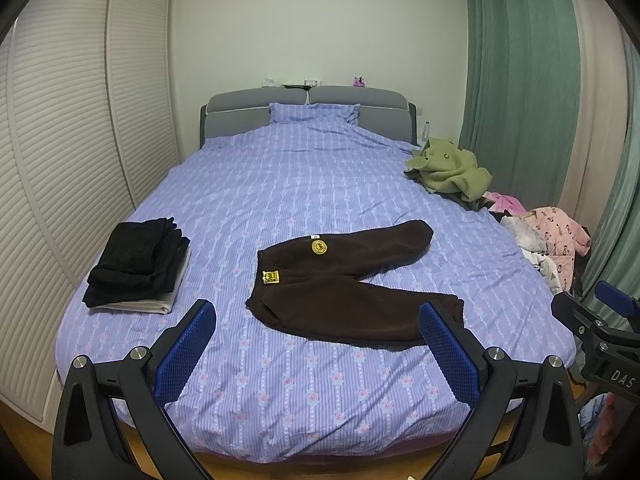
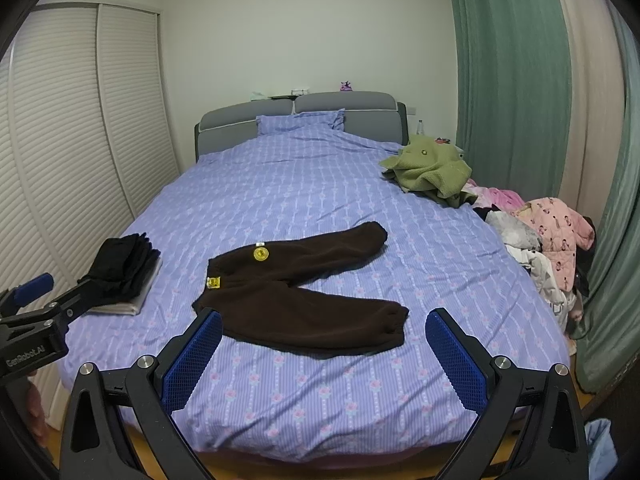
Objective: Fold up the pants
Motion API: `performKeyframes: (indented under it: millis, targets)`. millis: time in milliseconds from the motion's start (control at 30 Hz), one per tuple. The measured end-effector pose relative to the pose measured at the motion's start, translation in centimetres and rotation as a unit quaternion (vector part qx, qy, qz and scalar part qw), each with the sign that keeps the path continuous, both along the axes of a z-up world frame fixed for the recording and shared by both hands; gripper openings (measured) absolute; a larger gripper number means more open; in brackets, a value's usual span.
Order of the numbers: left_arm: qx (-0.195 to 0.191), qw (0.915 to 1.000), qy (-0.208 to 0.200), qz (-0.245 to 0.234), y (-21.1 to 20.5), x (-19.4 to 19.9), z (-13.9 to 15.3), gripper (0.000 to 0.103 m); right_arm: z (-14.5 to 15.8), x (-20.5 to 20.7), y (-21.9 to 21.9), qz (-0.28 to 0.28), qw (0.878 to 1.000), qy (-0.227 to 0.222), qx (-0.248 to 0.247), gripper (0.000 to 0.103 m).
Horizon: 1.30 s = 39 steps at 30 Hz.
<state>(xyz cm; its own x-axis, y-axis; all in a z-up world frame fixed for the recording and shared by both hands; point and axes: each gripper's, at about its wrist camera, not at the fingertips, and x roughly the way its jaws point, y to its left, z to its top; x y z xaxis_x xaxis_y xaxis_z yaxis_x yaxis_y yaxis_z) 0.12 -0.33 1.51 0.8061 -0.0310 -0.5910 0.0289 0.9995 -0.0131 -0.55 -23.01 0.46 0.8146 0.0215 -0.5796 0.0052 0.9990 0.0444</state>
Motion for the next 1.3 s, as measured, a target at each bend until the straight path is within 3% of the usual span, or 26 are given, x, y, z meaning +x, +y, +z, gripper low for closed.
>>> performKeyframes:
  millis: [700,967,1300]
  targets:
    - [0.0,1.0,-0.002,0.0,-0.8,0.7,0.0,0.103,-0.2,0.4,-0.5,-0.002,1.0,0.002,0.001,0.103]
    - [0.003,0.9999,0.013,0.001,-1.4,1.8,-0.9,0.103,-1.2,1.8,-1.1,-0.003,1.0,0.023,0.007,0.103]
    - [0.005,0.9994,0.029,-0.019,-1.7,7.8,-2.3,0.103,-2.6,6.5,-1.9,-0.016,0.999,0.043,0.015,0.103]
